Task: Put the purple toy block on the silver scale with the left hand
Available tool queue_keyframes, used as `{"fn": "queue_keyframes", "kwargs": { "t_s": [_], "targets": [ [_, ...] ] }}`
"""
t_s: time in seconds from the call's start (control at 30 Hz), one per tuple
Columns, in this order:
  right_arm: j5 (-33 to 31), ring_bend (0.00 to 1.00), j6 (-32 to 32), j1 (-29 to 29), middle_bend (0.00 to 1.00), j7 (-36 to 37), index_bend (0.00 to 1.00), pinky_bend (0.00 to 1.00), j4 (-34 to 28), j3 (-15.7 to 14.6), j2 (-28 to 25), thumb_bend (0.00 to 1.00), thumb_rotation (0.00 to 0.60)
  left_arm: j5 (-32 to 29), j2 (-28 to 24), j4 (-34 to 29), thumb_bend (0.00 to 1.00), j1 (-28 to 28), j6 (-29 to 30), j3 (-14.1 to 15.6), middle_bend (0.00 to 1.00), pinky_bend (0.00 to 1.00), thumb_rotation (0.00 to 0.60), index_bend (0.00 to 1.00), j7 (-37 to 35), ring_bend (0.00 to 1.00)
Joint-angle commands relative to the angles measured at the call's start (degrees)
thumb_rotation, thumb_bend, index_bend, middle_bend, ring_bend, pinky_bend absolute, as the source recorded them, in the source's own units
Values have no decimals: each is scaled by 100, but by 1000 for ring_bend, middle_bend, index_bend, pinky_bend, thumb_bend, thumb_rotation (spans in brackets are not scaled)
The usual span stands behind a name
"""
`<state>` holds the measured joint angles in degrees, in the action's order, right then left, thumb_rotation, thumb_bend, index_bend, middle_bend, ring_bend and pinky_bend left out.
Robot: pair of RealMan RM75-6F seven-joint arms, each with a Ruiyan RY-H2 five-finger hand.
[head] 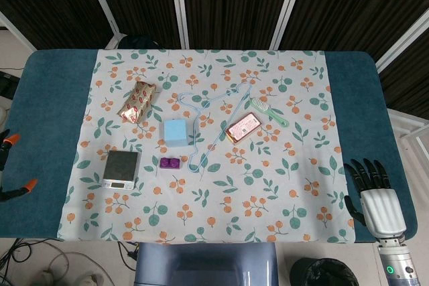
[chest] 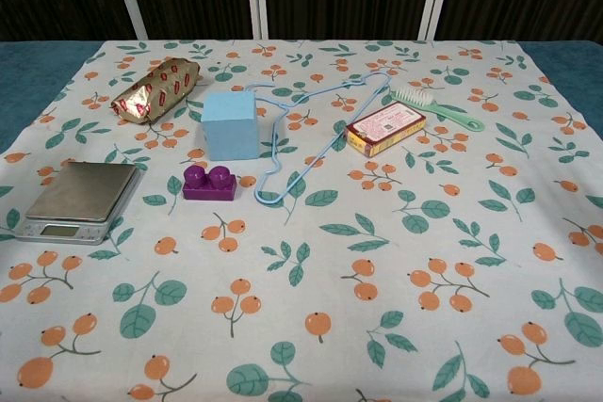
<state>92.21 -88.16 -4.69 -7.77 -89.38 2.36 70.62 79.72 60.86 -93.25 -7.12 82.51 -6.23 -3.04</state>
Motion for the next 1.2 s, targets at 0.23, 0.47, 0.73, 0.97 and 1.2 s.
{"fn": "queue_keyframes", "kwargs": {
  "t_s": [0.23,0.47,0.73,0.97,1.2],
  "targets": [
    [-8,39,59,-18,126,-23,129,0,25,-19,18,480,600,-31,-11,-1,133,8,20,-17,0,75,600,115,10,0],
    [-20,39,6,-1,126,12,129,0,2,3,-5,481,600,-29,-1,-7,133,6,11,-4,0,75,600,104,46,0],
    [-16,39,-3,7,126,30,129,0,-13,-4,-37,480,600,-55,-8,-31,133,-39,-97,13,0,75,600,104,122,0],
    [-72,39,28,-1,126,-16,129,0,-9,17,-18,480,600,208,-48,-285,133,-390,-465,26,35,75,600,104,588,0],
    [-105,39,52,-5,126,-45,129,0,1,22,-6,481,600,-177,-34,-1006,133,-1159,-1590,-87,63,75,600,101,1990,0]
  ]
}}
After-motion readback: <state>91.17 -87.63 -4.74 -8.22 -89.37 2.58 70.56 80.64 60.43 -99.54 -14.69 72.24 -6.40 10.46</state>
